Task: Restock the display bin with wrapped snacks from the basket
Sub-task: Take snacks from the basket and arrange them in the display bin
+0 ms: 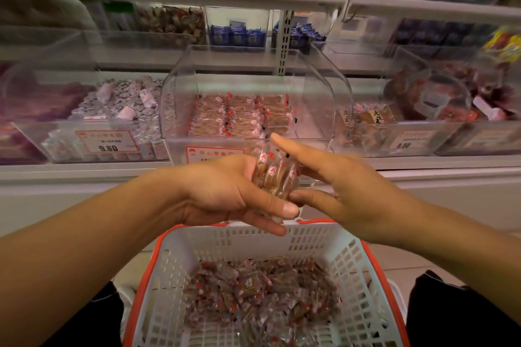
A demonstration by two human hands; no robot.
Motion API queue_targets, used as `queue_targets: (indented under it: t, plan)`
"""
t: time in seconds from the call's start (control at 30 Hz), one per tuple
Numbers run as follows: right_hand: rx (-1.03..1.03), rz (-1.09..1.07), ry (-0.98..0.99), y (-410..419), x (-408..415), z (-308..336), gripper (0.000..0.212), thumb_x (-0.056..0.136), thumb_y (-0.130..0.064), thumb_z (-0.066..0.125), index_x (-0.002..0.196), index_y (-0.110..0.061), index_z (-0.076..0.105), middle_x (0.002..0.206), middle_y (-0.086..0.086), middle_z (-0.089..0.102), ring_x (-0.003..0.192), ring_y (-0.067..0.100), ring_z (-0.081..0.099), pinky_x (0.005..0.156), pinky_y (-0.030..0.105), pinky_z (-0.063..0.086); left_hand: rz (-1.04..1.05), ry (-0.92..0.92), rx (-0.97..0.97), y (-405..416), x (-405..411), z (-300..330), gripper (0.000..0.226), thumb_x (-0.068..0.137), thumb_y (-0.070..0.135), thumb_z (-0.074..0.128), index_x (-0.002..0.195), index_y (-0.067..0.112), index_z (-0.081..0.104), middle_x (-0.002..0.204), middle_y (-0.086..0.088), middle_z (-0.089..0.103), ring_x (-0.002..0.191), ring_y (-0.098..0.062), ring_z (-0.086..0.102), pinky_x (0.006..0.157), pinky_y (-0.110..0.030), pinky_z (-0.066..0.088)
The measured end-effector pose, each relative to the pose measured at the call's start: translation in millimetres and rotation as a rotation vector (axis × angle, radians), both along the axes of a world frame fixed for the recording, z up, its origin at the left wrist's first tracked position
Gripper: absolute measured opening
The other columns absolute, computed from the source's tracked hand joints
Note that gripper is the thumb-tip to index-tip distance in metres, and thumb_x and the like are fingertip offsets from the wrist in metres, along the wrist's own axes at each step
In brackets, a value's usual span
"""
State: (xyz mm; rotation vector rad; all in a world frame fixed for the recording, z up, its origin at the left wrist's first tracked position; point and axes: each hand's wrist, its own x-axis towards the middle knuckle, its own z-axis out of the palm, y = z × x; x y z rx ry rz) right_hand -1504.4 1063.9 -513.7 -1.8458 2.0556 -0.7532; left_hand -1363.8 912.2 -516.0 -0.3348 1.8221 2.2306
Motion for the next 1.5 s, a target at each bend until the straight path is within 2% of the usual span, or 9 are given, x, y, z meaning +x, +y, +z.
queue_targets:
  t: [0.17, 0.5, 0.6, 0.73, 0.97, 1.17, 1.23, 1.33, 1.5]
  plan:
    - [0.005, 0.042, 0.010, -2.3, 1.8, 1.6, 0.076, 0.094, -0.020, 0.065, 0.153, -0.042, 0.022, 0.150, -0.020, 0.043, 0.137, -0.006, 0.039, 0.111, 0.018, 0.035, 0.057, 0.031, -0.227, 3.6, -0.1, 5.3, 0.036, 0.072, -0.011, 0.076, 0.075, 0.025, 0.074, 0.075, 0.000, 0.071, 0.072, -0.012, 0.070, 0.061, -0.024, 0.057]
    - [0.043, 0.065, 0.019, -7.5, 8.1, -2.2, 0.076, 0.100, -0.019, 0.054, 0.154, -0.045, 0.007, 0.150, -0.013, 0.046, 0.134, 0.009, 0.047, 0.106, 0.032, 0.041, 0.077, 0.000, -0.214, 2.2, 0.9, 2.7, 0.034, 0.077, -0.018, 0.069, 0.094, 0.011, 0.066, 0.083, -0.008, 0.067, 0.084, -0.020, 0.067, 0.064, -0.031, 0.060]
    - [-0.040, 0.071, 0.079, -7.4, 3.9, 4.3, 0.077, 0.093, -0.022, 0.068, 0.153, -0.042, 0.024, 0.144, -0.017, 0.050, 0.129, 0.000, 0.047, 0.102, 0.013, 0.037, 0.047, -0.011, -0.270, 0.6, 0.9, 6.7, 0.041, 0.074, -0.015, 0.073, 0.099, 0.016, 0.063, 0.082, -0.005, 0.069, 0.080, -0.018, 0.069, 0.062, -0.029, 0.058]
    - [-0.095, 0.150, 0.238, -7.5, -1.8, 20.5, 0.051, 0.079, -0.029, 0.082, 0.125, -0.026, 0.061, 0.103, -0.011, 0.060, 0.095, 0.004, 0.055, 0.082, 0.019, 0.044, 0.046, -0.035, -0.408, -4.8, -0.8, 18.0, 0.067, 0.063, -0.009, 0.085, 0.118, 0.013, 0.053, 0.102, -0.010, 0.071, 0.085, -0.025, 0.073, 0.056, -0.027, 0.056]
    - [-0.080, 0.175, 0.461, -27.1, 13.5, 48.6, 0.046, 0.074, -0.033, 0.079, 0.116, -0.021, 0.063, 0.100, -0.008, 0.062, 0.090, 0.010, 0.054, 0.080, 0.025, 0.047, 0.067, 0.060, -0.643, -21.7, 3.0, 39.3, 0.069, 0.060, -0.003, 0.089, 0.115, 0.019, 0.053, 0.086, -0.002, 0.073, 0.071, -0.013, 0.066, 0.049, -0.025, 0.050]
    - [0.005, 0.008, 0.303, -71.2, -21.2, 87.8, 0.030, 0.072, -0.032, 0.079, 0.100, -0.028, 0.067, 0.088, -0.013, 0.068, 0.078, 0.005, 0.062, 0.068, 0.024, 0.050, 0.505, 0.193, -0.297, -61.3, 5.0, 50.7, 0.071, 0.060, 0.037, 0.086, 0.122, 0.024, 0.055, 0.110, -0.002, 0.072, 0.095, -0.016, 0.073, 0.068, -0.035, 0.061]
    - [0.138, -0.070, 0.434, -99.4, -43.3, 93.1, 0.025, 0.074, -0.035, 0.078, 0.094, -0.026, 0.066, 0.083, -0.010, 0.067, 0.075, 0.013, 0.061, 0.062, 0.031, 0.048, 0.777, 0.280, -0.614, -74.2, 1.2, 46.0, 0.040, 0.082, 0.037, 0.074, 0.116, 0.028, 0.055, 0.105, 0.006, 0.069, 0.085, 0.001, 0.069, 0.065, -0.022, 0.058]
    - [0.420, -0.112, 0.696, -139.5, -62.6, 79.7, 0.027, 0.077, -0.041, 0.076, 0.081, -0.017, 0.063, 0.077, -0.001, 0.063, 0.070, 0.020, 0.060, 0.056, 0.031, 0.045, 0.734, 0.357, -1.162, -76.9, -0.8, 35.2, 0.023, 0.094, 0.023, 0.062, 0.114, 0.029, 0.053, 0.096, 0.018, 0.059, 0.080, 0.003, 0.061, 0.062, -0.008, 0.045]
    - [0.712, -0.114, 0.761, -171.2, -70.7, 44.7, 0.023, 0.077, -0.035, 0.080, 0.071, -0.021, 0.064, 0.073, -0.003, 0.062, 0.070, 0.016, 0.059, 0.053, 0.026, 0.041, 0.555, 0.375, -1.454, -78.6, -1.2, 23.4, 0.027, 0.096, 0.016, 0.056, 0.123, 0.020, 0.053, 0.107, 0.007, 0.060, 0.097, -0.011, 0.056, 0.081, -0.025, 0.044]
